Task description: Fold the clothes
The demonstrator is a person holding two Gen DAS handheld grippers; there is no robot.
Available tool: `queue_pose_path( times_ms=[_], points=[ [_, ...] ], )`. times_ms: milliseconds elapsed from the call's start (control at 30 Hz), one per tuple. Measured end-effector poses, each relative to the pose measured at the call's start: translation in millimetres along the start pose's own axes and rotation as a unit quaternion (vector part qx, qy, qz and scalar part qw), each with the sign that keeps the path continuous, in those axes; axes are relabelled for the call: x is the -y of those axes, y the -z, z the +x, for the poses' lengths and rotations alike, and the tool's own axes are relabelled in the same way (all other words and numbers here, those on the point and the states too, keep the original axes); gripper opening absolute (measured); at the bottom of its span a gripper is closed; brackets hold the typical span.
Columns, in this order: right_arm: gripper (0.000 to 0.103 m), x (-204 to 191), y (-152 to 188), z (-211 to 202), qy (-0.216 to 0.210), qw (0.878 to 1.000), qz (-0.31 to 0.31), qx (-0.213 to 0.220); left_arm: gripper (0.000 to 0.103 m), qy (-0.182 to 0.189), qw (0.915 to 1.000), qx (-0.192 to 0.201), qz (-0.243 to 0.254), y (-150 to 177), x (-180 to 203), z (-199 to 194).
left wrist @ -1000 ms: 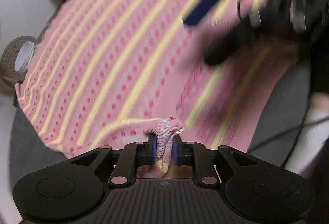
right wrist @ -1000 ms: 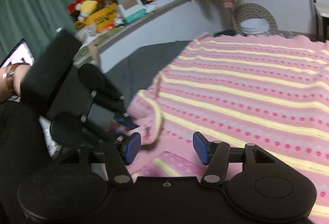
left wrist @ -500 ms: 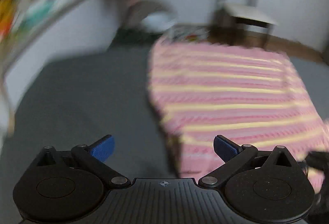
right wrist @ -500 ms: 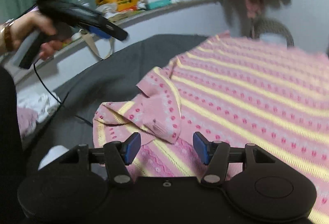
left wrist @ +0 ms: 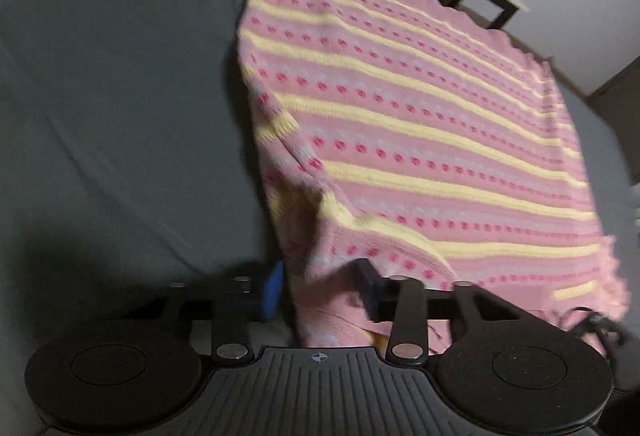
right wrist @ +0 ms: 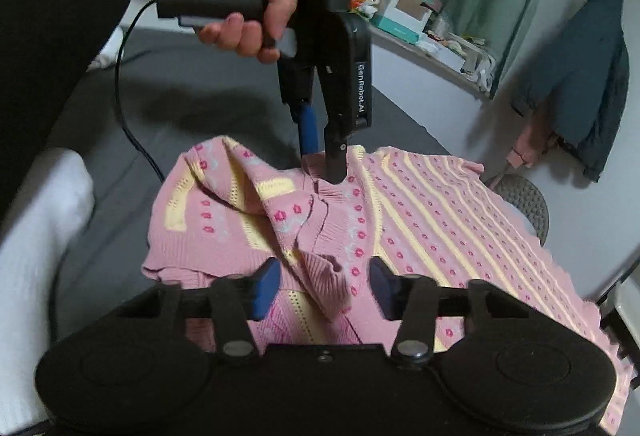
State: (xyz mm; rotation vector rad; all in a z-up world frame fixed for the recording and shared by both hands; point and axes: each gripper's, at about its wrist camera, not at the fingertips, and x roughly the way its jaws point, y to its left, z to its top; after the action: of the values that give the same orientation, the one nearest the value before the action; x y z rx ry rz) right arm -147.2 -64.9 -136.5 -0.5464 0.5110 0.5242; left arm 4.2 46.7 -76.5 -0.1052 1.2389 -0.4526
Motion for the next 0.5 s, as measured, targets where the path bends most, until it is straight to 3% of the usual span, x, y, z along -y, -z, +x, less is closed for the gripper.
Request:
queue_pose_path(
  times_ms=[67,100,200,300,400,467,500],
  points=[
    [0.033,4.6,1.5,3.1,-0.006,1.000,0.025,-0.001,0.019,0.024,0.9997,0.001,-0.006,0.4,-2.1,2.7],
    [0.029,8.4,2.5,4.3,-0.015,0.999,0.037,-0.002,0.005,0.037,0.9992,0.004,-0.014,0.4,-4.7,2.2],
    [0.004,23.0,9.0,9.9,-0.044,0.996,0.083,-0.012,0.005,0.089,0.9950,0.013,-0.043,2.4,-12.7,-4.5],
    [0.003,42.8,13.6,11.2,-0.078,0.983,0.166,0.002,0.005,0.123,0.9899,0.028,-0.065,-0.5,-14.0,-7.8],
    [0.003,75.8,21.5,3.8,-0.105,0.949,0.293,0.038,0.005,0.142,0.9849,0.042,-0.090,-7.8,-12.0,-11.0],
    [0.003,103.1,34.6,-1.7,-0.107,0.911,0.393,0.071,0.005,0.138,0.9829,0.051,-0.110,-12.3,-11.5,-13.0],
    [0.003,114.7,43.0,-2.6,-0.105,0.890,0.435,0.079,0.005,0.113,0.9849,0.058,-0.117,-14.3,-11.5,-14.5]
  ],
)
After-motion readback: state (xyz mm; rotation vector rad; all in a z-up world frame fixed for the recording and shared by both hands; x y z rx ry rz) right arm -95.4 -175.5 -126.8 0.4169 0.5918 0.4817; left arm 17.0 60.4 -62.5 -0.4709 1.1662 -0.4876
